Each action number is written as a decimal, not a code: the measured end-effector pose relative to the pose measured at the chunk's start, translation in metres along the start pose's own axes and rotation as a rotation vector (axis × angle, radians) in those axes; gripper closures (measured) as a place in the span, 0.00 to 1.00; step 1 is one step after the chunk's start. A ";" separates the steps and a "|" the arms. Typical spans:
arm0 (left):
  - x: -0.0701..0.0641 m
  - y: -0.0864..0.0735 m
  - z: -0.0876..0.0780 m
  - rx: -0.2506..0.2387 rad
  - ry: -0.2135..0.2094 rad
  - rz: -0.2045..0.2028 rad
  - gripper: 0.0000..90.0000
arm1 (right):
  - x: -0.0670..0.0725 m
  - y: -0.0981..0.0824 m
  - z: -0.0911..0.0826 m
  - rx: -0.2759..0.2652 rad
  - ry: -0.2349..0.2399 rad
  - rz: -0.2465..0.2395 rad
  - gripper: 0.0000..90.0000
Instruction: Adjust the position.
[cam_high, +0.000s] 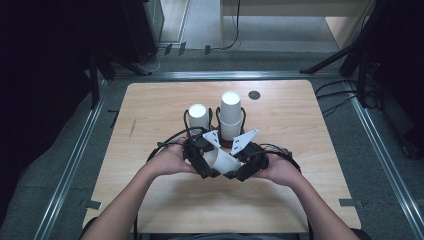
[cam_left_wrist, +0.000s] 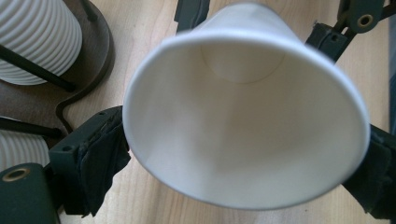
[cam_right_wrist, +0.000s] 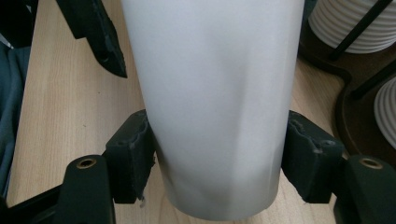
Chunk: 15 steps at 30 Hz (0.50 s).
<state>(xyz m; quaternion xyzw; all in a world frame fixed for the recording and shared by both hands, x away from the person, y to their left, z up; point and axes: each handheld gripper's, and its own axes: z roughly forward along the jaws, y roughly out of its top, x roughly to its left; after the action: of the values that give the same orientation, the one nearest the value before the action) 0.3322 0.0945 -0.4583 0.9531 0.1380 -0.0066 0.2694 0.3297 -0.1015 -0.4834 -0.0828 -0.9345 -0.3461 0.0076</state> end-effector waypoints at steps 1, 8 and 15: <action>0.001 -0.001 0.000 -0.007 -0.003 -0.006 0.06 | 0.000 0.000 -0.001 0.000 0.003 0.003 0.36; 0.006 -0.018 -0.002 -0.103 -0.029 -0.046 0.06 | -0.002 -0.001 -0.004 -0.017 0.000 0.008 0.36; 0.009 -0.026 -0.003 -0.200 -0.066 -0.091 0.07 | -0.002 -0.001 -0.005 -0.026 0.003 0.018 0.36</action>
<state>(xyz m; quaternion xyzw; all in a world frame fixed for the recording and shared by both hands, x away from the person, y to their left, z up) 0.3340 0.1192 -0.4697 0.9135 0.1724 -0.0364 0.3668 0.3312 -0.1063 -0.4802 -0.0906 -0.9291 -0.3583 0.0110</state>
